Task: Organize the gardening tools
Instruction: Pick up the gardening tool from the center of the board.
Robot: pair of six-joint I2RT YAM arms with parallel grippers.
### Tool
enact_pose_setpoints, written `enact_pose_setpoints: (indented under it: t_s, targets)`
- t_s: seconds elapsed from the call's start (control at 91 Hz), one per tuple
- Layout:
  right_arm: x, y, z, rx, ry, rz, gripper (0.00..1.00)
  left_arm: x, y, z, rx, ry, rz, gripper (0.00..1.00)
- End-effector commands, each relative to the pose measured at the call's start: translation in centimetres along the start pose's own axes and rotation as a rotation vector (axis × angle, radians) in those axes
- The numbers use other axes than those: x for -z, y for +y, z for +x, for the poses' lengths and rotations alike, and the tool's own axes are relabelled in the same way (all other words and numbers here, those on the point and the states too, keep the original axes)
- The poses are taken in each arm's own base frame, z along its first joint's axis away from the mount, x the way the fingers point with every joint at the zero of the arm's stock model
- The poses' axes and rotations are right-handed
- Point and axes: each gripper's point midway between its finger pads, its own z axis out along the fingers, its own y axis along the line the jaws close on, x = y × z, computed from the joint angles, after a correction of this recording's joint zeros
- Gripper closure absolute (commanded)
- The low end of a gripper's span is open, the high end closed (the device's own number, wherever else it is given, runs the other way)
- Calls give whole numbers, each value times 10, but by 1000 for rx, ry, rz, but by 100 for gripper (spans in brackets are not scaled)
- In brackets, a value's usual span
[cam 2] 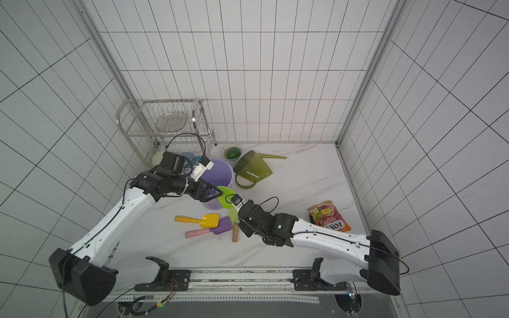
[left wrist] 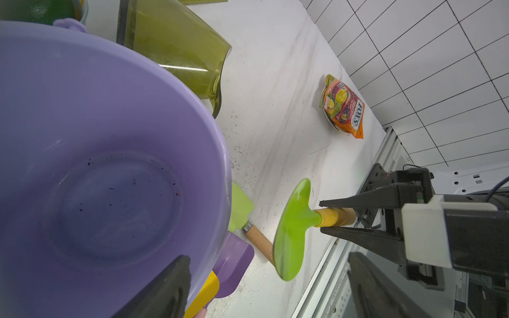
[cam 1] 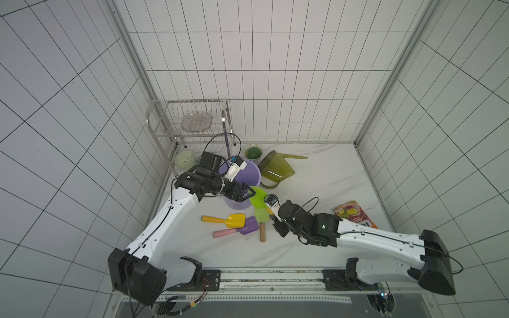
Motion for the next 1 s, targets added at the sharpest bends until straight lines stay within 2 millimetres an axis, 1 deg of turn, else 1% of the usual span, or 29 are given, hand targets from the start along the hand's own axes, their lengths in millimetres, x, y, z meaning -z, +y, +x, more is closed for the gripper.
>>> enact_pose_setpoints:
  t_s: [0.0, 0.033, 0.099, 0.242, 0.319, 0.44, 0.649, 0.792, 0.869, 0.945, 0.989]
  targets:
    - [5, 1, -24, 3, -76, 12, 82, -4, -6, -1, -8, 8, 41, 19]
    - [5, 2, -24, 3, -78, 9, 82, -5, -7, 0, -7, 12, 46, 23]
    - [4, 2, -24, 2, -75, 8, 82, -7, -8, 2, -5, 22, 58, 35]
    - [1, 4, -23, 3, -65, 9, 82, -11, -10, 6, -6, 41, 77, 57]
    - [0, 5, -22, 1, -61, 4, 81, -11, -11, 6, -7, 46, 81, 67]
    - [0, 6, -22, 1, -58, 1, 81, -11, -12, 6, -11, 45, 83, 81]
    - [2, 7, -23, -8, -65, -7, 79, -8, -13, 5, -33, 33, 79, 99]
    - [7, 4, -26, -26, -78, -3, 72, -3, -14, 3, -53, 20, 58, 100]
    - [12, 1, -28, -40, -92, 2, 66, 3, -14, -2, -77, 4, 30, 100]
    - [18, -3, -31, -63, -109, 12, 56, 9, -13, -7, -101, -8, -3, 100]
    - [23, -7, -32, -76, -121, 23, 49, 14, -11, -11, -110, -19, -33, 100]
